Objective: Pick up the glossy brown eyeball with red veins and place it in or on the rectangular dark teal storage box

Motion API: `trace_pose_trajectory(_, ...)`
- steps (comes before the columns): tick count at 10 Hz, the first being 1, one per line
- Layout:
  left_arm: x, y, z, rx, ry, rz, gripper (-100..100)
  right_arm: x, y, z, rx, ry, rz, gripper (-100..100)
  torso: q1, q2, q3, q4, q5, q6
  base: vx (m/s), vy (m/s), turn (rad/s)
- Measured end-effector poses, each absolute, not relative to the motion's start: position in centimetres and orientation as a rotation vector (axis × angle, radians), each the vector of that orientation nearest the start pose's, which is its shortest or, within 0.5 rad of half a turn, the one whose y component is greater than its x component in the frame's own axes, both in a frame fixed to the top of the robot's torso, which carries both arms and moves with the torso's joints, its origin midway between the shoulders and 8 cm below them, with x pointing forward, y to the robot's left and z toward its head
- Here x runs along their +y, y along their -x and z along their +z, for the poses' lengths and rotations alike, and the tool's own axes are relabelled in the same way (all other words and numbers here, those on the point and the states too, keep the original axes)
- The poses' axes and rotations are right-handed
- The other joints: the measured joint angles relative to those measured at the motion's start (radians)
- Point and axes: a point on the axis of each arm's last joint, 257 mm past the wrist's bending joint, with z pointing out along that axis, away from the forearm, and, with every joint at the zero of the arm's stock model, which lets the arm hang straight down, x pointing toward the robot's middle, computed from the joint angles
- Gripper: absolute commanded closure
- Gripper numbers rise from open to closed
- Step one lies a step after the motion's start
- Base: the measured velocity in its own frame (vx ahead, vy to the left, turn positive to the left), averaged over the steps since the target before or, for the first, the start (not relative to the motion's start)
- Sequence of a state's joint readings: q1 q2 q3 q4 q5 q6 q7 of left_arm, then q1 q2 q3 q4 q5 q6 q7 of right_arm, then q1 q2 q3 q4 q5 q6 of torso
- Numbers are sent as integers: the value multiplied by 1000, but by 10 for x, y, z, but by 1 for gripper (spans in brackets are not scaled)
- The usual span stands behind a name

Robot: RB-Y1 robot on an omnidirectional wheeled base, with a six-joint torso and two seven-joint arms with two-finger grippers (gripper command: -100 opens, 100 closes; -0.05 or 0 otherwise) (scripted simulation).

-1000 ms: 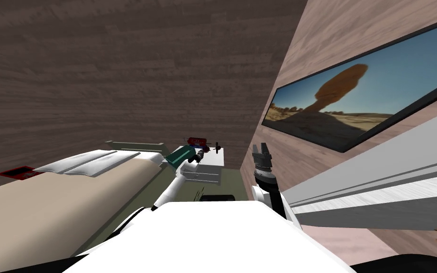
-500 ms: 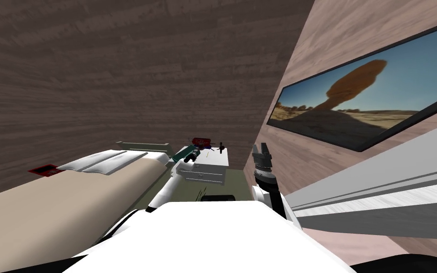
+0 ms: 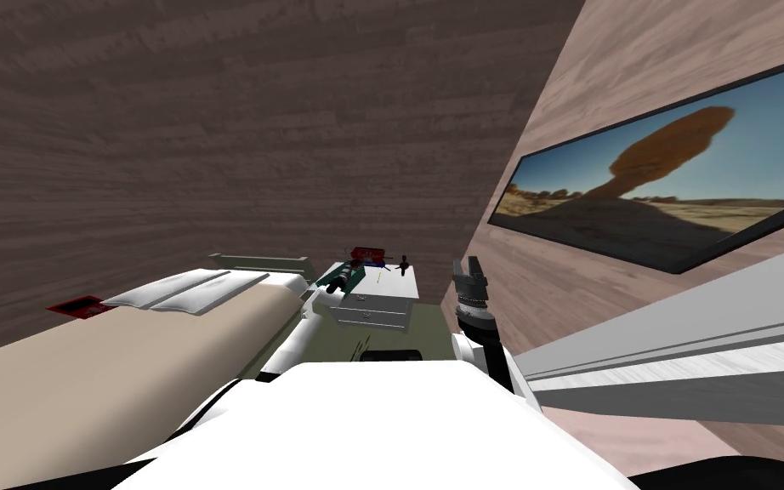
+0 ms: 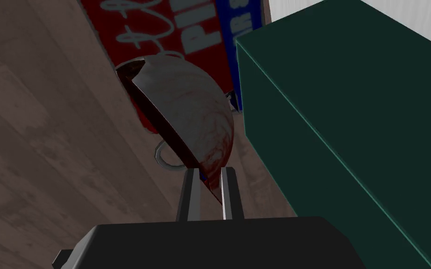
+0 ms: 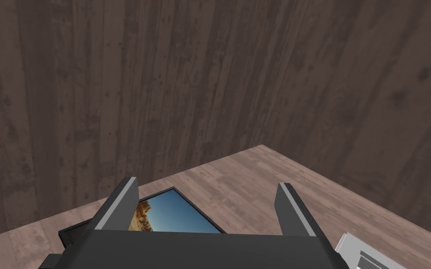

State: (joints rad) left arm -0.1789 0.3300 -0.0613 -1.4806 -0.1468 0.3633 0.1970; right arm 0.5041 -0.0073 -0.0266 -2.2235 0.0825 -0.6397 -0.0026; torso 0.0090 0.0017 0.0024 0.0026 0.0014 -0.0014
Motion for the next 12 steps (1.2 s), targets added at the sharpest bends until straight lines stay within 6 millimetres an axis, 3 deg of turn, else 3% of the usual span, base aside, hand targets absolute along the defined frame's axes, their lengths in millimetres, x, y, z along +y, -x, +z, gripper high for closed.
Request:
trace_pose_trajectory(5, 352, -578, -251, 1467, 1153, -725, 100, -273, -331, 23, 616, -530, 1250, 0, 0, 0, 0, 0, 0, 0, 4, 124, -19)
trace_pose_trajectory(6, 353, -578, -251, 1466, 1152, -722, -100, -273, -331, 23, 616, -531, 1250, 0, -5, 1, 1, 1, -1, 1, -1, 16, 4)
trace_pose_trajectory(10, 354, -578, -251, 1466, 1153, -721, -100, -273, -331, 23, 616, -531, 1250, 0, -12, 0, 0, 1, -3, 2, 0, 2, 0)
trace_pose_trajectory(11, 354, -578, -251, 1466, 1153, -721, 0, -273, -331, 23, 616, -531, 1250, 0, -12, 0, 0, 1, -3, 2, 0, 0, 0)
trace_pose_trajectory(12, 354, -578, -251, 1466, 1153, -721, -100, -273, -331, 23, 616, -531, 1250, 0, -12, 0, 0, 1, -3, 2, -11, 14, -42)
